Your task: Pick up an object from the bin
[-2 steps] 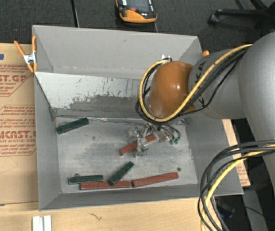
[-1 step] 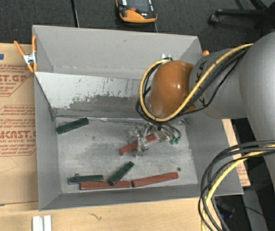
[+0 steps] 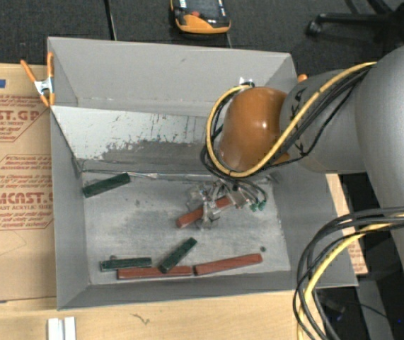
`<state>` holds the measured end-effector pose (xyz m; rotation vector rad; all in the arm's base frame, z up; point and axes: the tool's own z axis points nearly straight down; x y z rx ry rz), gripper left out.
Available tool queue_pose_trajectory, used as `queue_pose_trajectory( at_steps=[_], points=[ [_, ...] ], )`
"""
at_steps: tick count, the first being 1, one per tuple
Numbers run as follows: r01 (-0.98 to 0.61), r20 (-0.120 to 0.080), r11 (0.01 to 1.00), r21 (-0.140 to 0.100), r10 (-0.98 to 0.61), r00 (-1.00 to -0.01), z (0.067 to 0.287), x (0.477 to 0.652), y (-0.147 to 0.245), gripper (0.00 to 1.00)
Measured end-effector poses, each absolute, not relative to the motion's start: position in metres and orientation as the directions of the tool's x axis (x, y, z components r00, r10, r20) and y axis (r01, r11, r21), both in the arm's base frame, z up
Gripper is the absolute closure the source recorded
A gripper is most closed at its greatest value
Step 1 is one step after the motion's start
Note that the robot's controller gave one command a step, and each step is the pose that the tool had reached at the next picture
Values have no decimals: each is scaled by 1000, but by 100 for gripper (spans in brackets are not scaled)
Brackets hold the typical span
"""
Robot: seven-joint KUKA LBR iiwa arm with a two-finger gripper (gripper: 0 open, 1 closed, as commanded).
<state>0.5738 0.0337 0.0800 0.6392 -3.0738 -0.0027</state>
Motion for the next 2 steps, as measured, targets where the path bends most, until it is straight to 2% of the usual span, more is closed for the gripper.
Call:
queue_pose_trajectory(
  at_steps=[2],
  points=[
    [-398,-4,917,0,-398,-917,95,575,34,100]
  ],
)
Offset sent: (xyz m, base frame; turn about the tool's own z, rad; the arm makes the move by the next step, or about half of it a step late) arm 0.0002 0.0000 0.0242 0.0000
